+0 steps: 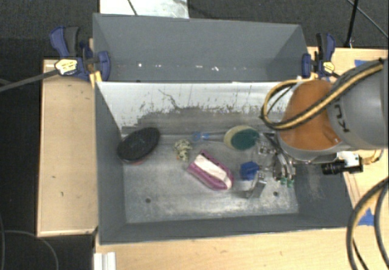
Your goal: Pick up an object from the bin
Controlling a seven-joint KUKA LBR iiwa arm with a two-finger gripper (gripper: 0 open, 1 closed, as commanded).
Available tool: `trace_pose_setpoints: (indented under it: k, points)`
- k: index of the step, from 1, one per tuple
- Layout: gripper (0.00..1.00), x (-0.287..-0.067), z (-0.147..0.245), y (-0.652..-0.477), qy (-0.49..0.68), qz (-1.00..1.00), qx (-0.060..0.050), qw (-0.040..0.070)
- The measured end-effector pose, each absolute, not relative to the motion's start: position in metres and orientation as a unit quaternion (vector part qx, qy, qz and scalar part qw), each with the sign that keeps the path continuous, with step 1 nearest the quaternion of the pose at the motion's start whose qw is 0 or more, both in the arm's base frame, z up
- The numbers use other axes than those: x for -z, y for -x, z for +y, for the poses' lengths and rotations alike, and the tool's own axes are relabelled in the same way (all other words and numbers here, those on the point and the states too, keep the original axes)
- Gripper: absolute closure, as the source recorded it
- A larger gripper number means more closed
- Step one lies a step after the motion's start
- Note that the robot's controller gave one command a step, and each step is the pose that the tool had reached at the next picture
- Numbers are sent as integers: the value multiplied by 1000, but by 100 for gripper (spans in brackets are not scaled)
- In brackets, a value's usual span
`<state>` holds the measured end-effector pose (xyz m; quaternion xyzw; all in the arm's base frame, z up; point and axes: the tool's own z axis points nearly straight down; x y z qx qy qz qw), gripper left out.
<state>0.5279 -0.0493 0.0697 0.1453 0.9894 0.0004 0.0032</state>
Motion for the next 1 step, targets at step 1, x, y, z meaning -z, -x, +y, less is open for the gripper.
trace_pose_setpoints:
  k: [1]
  points:
    - [0, -102, -36, -533, -123, 992, 0, 4]
